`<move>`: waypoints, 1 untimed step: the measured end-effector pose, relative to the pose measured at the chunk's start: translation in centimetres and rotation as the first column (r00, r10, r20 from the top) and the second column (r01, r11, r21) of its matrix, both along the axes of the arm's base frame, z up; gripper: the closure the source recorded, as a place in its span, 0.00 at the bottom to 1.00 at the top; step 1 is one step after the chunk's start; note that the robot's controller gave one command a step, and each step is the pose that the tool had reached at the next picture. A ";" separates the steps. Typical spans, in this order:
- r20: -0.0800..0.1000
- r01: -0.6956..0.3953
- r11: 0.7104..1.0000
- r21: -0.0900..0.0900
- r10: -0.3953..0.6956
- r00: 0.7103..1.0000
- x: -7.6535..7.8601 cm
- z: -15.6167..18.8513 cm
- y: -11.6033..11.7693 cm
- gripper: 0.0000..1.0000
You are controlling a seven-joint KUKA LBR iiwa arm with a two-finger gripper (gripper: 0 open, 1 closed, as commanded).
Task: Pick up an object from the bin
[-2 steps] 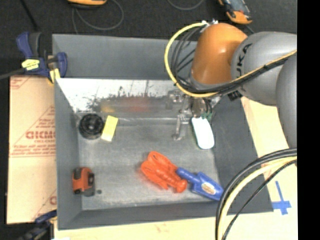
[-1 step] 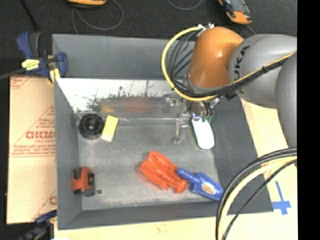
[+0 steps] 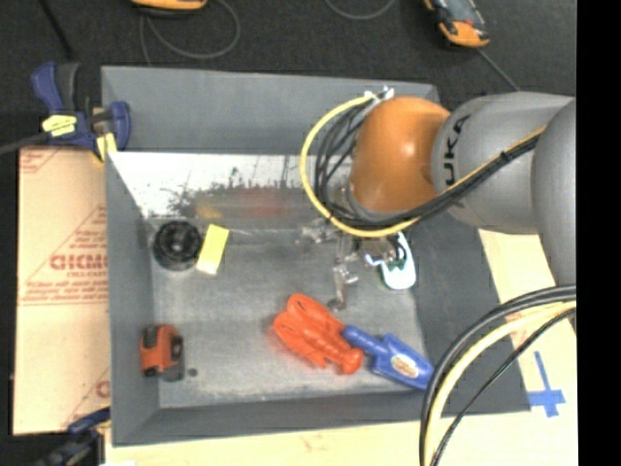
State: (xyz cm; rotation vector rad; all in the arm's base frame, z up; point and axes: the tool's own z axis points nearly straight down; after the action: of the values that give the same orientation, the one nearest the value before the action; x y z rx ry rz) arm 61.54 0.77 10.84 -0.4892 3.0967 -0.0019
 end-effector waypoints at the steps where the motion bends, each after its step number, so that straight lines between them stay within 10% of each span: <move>1: -0.010 -0.070 0.998 0.000 0.070 0.997 -1.0 -1.4 0.0 0.00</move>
Offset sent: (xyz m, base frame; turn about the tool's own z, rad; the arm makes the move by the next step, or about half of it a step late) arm -0.0498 0.0162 -0.0384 -0.0898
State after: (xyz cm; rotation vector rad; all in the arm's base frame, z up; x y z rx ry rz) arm 60.58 0.80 9.44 -0.5999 3.0871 0.0009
